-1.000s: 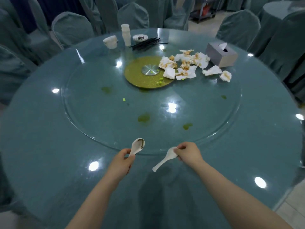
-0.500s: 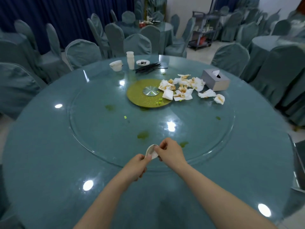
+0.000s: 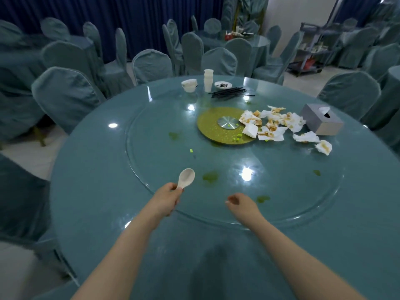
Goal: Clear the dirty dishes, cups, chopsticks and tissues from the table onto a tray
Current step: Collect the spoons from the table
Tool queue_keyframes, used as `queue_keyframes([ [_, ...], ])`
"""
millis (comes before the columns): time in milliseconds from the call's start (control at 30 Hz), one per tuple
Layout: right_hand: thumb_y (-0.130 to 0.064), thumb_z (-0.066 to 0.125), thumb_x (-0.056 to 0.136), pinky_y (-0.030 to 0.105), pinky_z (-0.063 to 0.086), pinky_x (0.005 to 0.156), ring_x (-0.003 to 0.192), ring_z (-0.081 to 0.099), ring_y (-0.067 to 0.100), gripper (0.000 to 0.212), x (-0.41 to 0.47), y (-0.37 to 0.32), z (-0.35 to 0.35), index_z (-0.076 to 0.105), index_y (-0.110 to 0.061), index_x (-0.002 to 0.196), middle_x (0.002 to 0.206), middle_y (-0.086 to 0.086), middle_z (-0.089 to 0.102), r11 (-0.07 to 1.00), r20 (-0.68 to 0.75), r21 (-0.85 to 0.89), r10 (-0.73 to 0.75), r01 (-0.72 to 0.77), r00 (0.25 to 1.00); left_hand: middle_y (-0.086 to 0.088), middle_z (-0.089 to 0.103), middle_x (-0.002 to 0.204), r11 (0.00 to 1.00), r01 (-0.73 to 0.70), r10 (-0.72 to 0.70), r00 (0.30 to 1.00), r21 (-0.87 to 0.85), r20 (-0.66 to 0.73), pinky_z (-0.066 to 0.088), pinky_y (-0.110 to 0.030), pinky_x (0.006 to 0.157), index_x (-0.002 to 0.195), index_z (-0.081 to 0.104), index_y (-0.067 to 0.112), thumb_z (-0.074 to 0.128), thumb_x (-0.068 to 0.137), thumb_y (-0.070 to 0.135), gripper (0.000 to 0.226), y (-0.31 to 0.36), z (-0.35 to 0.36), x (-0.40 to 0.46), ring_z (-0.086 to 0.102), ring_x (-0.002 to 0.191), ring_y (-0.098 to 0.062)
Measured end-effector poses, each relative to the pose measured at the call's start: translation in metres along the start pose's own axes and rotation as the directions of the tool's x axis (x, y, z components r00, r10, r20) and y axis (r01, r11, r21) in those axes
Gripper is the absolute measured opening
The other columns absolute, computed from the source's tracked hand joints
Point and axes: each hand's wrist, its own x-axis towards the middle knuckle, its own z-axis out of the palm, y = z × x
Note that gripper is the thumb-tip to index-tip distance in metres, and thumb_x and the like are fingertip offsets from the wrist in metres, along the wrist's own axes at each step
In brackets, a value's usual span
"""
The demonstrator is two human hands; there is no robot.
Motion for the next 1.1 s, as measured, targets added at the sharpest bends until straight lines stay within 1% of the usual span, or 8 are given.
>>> queue_keyframes([
  [133,-0.038,0.056,0.093,0.026,0.022,0.112,0.142,0.029,0.021,0.064,0.004,0.022,0.025,0.032,-0.013,0.147,0.156,0.007,0.028,0.964,0.264,-0.241,-0.042,0.108,0.964,-0.001,0.040,0.063,0.997,0.042,-0.045,0.998,-0.067,-0.052,0.022,-0.021,0.046,0.101,0.054,0.012,0.038,0.100,0.019,0.018,-0.010,-0.017,-0.007,0.029,0.049,-0.013],
  [233,-0.042,0.051,0.095,0.033,0.012,0.117,0.148,0.003,0.021,0.071,-0.001,0.047,0.034,0.014,-0.020,0.153,0.161,0.000,0.001,0.925,0.374,-0.342,-0.025,0.163,0.927,-0.001,0.040,0.063,0.996,0.055,-0.059,0.996,-0.067,-0.070,0.022,-0.021,0.045,0.105,0.055,0.010,0.038,0.100,0.019,0.020,-0.015,-0.026,-0.012,0.029,0.049,-0.013],
  [333,-0.045,0.048,0.095,0.044,0.013,0.119,0.148,-0.004,0.017,0.075,-0.005,0.066,0.037,0.005,-0.026,0.153,0.160,-0.006,-0.010,0.845,0.384,-0.472,-0.058,0.250,0.921,0.000,0.040,0.063,0.997,0.049,-0.053,0.995,-0.054,-0.078,0.022,-0.021,0.045,0.104,0.055,0.010,0.038,0.100,0.019,0.020,-0.018,-0.030,-0.013,0.028,0.048,-0.012],
  [467,-0.046,0.043,0.097,0.049,0.014,0.117,0.148,-0.005,0.015,0.071,-0.006,0.070,0.029,0.002,-0.030,0.153,0.160,-0.009,-0.012,0.818,0.397,-0.507,-0.058,0.272,0.916,0.000,0.040,0.062,0.998,0.043,-0.046,0.996,-0.038,-0.072,0.023,-0.021,0.045,0.103,0.056,0.010,0.038,0.100,0.020,0.020,-0.018,-0.029,-0.013,0.029,0.049,-0.012],
  [733,-0.046,0.044,0.096,0.050,0.015,0.117,0.147,-0.009,0.015,0.069,-0.013,0.104,0.013,0.003,-0.036,0.152,0.159,-0.012,-0.012,0.890,0.334,-0.427,-0.010,0.161,0.943,0.001,0.039,0.060,0.997,0.063,-0.065,0.996,-0.032,-0.063,0.023,-0.021,0.044,0.102,0.057,0.009,0.039,0.101,0.020,0.020,-0.028,-0.029,-0.020,0.029,0.044,-0.010],
  [933,-0.047,0.040,0.097,0.053,0.012,0.115,0.148,-0.004,0.018,0.067,-0.012,0.132,-0.017,0.002,-0.039,0.151,0.160,-0.012,-0.011,0.830,0.258,-0.553,0.093,0.068,0.961,0.001,0.039,0.059,0.990,0.125,-0.132,0.985,-0.072,-0.107,0.024,-0.021,0.045,0.102,0.057,0.010,0.040,0.100,0.020,0.020,-0.046,-0.040,-0.030,0.029,0.046,-0.011],
  [1000,-0.049,0.037,0.096,0.053,0.013,0.115,0.148,-0.001,0.022,0.065,-0.008,0.134,-0.029,0.005,-0.036,0.152,0.161,-0.008,-0.006,0.804,0.203,-0.594,0.166,-0.013,0.965,0.001,0.040,0.059,0.987,0.134,-0.145,0.982,-0.091,-0.122,0.024,-0.021,0.044,0.102,0.057,0.010,0.040,0.100,0.020,0.020,-0.052,-0.041,-0.033,0.028,0.046,-0.011],
  [1100,-0.054,0.039,0.093,0.050,0.022,0.114,0.147,0.008,0.025,0.066,-0.001,0.121,-0.036,0.025,-0.022,0.149,0.160,0.001,0.009,0.774,0.105,-0.618,0.254,-0.137,0.961,0.001,0.039,0.057,0.982,0.153,-0.167,0.978,-0.111,-0.128,0.022,-0.020,0.042,0.100,0.057,0.010,0.040,0.100,0.020,0.020,-0.059,-0.042,-0.038,0.028,0.043,-0.010],
])
